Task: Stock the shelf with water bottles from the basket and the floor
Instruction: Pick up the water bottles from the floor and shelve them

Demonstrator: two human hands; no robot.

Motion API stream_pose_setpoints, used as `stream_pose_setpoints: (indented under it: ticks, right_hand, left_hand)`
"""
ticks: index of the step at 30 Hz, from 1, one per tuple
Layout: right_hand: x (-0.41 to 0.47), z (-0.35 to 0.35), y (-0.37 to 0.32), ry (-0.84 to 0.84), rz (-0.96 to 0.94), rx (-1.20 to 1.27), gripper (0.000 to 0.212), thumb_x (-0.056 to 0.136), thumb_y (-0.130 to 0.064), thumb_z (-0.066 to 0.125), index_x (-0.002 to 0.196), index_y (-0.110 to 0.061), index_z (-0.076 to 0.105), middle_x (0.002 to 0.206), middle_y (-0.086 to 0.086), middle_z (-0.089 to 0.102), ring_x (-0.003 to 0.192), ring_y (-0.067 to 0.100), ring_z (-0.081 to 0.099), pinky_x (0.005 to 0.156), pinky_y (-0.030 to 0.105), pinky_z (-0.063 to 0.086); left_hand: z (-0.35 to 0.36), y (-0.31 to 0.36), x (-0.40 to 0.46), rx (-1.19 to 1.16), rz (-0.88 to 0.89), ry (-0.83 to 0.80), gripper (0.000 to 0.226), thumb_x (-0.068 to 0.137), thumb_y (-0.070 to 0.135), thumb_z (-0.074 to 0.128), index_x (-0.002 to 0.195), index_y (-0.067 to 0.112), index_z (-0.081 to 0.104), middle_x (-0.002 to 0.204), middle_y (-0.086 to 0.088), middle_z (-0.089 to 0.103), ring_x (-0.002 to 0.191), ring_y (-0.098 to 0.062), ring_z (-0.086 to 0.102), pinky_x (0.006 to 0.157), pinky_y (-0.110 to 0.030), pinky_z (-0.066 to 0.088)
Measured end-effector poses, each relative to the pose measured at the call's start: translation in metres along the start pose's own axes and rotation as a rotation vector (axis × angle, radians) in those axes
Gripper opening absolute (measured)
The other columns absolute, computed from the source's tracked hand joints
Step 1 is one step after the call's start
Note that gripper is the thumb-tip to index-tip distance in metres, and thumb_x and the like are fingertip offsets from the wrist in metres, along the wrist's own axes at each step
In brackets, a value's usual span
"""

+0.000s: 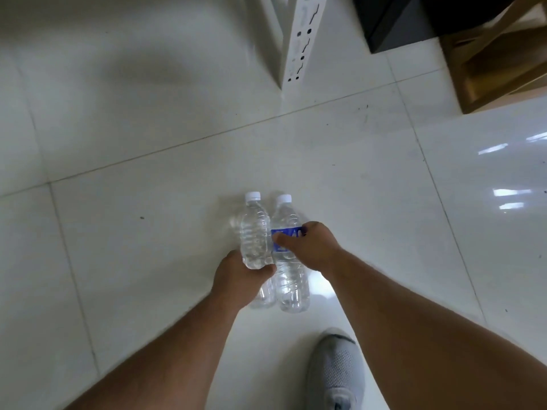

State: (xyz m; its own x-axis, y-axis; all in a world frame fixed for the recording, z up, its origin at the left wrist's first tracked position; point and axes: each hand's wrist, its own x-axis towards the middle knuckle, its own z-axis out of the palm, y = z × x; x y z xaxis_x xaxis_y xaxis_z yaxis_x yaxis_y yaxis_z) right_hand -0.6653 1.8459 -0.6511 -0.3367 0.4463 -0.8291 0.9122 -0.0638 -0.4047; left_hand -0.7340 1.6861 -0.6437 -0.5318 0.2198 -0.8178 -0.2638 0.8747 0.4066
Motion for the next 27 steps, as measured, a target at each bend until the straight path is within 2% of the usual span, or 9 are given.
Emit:
stream_pose_setpoints:
  ticks: [3,7,13,16,20,25,27]
  right_hand:
    - [-0.008,-0.001,0.001,0.039,-0.045,-0.053,0.034,0.073,-0.044,0.077,0.066,-0.017,0.057,0.053,-0.009,0.051,0.048,0.013,0.048,0.044,0.02,0.036]
    - [-0.039,-0.008,-0.016,0.042,-0.121,-0.021,0.025,0.076,-0.04,0.075,0.082,-0.016,0.068,0.069,-0.003,0.065,0.058,0.012,0.057,0.049,0.02,0.041]
    - [-0.137,-0.041,-0.095,0.036,-0.26,0.007,0.022,0.079,-0.037,0.076,0.088,-0.018,0.07,0.08,0.002,0.072,0.073,0.018,0.067,0.065,0.03,0.051]
    - [-0.211,-0.064,-0.155,0.021,-0.336,-0.025,0.02,0.079,-0.035,0.076,0.091,-0.02,0.07,0.08,-0.002,0.072,0.073,0.015,0.067,0.062,0.025,0.05]
    - [-0.333,-0.094,-0.251,0.032,-0.459,-0.055,0.021,0.079,-0.036,0.076,0.095,-0.024,0.069,0.082,-0.008,0.071,0.074,0.006,0.066,0.06,0.018,0.046]
    - [-0.509,-0.107,-0.372,0.038,-0.65,-0.094,0.032,0.077,-0.041,0.076,0.103,-0.026,0.065,0.091,-0.009,0.071,0.084,0.01,0.067,0.074,0.03,0.053]
    - [-0.579,-0.107,-0.411,0.036,-0.723,-0.105,0.034,0.075,-0.042,0.079,0.102,-0.027,0.063,0.089,-0.013,0.071,0.081,0.005,0.066,0.071,0.024,0.052]
  left_hand:
    - [-0.012,-0.008,-0.01,-0.09,-0.047,0.002,0.029,0.07,0.033,0.084,0.088,0.019,0.066,0.083,0.005,0.069,0.077,-0.016,0.067,0.072,-0.03,0.053]
    - [-0.038,-0.016,-0.04,-0.164,-0.078,0.007,0.028,0.07,0.034,0.083,0.082,0.019,0.063,0.07,0.009,0.062,0.055,-0.006,0.056,0.053,-0.022,0.041]
    - [-0.12,0.009,-0.133,-0.249,-0.017,0.043,0.029,0.069,0.036,0.084,0.088,0.025,0.065,0.081,0.009,0.069,0.069,-0.005,0.064,0.058,-0.021,0.043]
    - [-0.181,0.03,-0.203,-0.274,0.049,0.049,0.029,0.068,0.033,0.084,0.09,0.028,0.065,0.082,0.012,0.072,0.067,0.002,0.065,0.056,-0.016,0.045]
    - [-0.275,0.056,-0.312,-0.285,0.141,0.097,0.026,0.07,0.029,0.083,0.088,0.026,0.065,0.081,0.015,0.071,0.071,-0.001,0.066,0.059,-0.014,0.048]
    - [-0.395,0.074,-0.463,-0.39,0.247,0.207,0.024,0.069,0.03,0.082,0.086,0.028,0.065,0.081,0.02,0.071,0.069,0.002,0.066,0.058,-0.007,0.045]
    - [-0.441,0.075,-0.521,-0.438,0.3,0.243,0.027,0.068,0.032,0.082,0.09,0.03,0.066,0.083,0.022,0.072,0.071,0.006,0.066,0.059,-0.006,0.044]
